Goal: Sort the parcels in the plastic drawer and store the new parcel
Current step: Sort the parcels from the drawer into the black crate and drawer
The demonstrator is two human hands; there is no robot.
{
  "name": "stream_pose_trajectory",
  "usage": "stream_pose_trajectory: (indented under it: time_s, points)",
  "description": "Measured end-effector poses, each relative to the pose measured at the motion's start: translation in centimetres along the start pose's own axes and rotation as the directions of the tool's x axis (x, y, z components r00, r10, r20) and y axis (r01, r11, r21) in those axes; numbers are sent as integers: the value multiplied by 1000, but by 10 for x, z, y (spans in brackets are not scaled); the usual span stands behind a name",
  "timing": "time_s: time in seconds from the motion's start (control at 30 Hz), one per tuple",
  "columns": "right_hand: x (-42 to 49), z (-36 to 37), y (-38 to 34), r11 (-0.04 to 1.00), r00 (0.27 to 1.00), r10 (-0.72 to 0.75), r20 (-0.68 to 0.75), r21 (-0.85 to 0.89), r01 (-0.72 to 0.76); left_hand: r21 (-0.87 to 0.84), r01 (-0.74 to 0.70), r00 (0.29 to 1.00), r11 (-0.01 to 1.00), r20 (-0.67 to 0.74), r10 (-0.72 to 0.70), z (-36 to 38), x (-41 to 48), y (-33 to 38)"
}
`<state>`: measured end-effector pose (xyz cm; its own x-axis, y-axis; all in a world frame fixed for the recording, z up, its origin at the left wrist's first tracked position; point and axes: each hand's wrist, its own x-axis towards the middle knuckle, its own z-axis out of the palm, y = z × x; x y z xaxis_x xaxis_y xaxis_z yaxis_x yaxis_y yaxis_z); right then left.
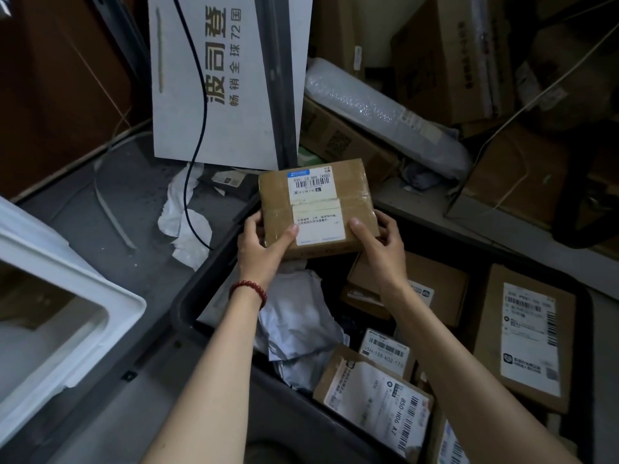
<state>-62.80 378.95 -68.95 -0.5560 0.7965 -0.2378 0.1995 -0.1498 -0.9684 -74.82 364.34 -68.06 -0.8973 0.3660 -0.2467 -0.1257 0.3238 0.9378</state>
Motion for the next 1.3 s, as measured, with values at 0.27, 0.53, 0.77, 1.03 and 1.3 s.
stream_pose_trajectory:
  time_s: [0.27,0.53,0.77,1.03,1.3]
  points:
    - [-19,7,9,988,999,-11,-51,-153,3,112,-144,972,983,-173,161,2,6,3]
    - [-27,20,23,986,999,-14,-31,-169,9,253,-184,907,950,-328,263,1,1,-8]
    - [-24,19,40,993,992,62,-113,-91,-72,273,-274,962,922,70,265,8,19,-12]
    - [-18,35,49,987,976,78,-202,-119,-103,383,-248,965,890,183,190,14,42,-21]
    - [-9,53,53,937,990,-5,-138,-348,-43,665,-314,946,678,158,284,22,38,-45]
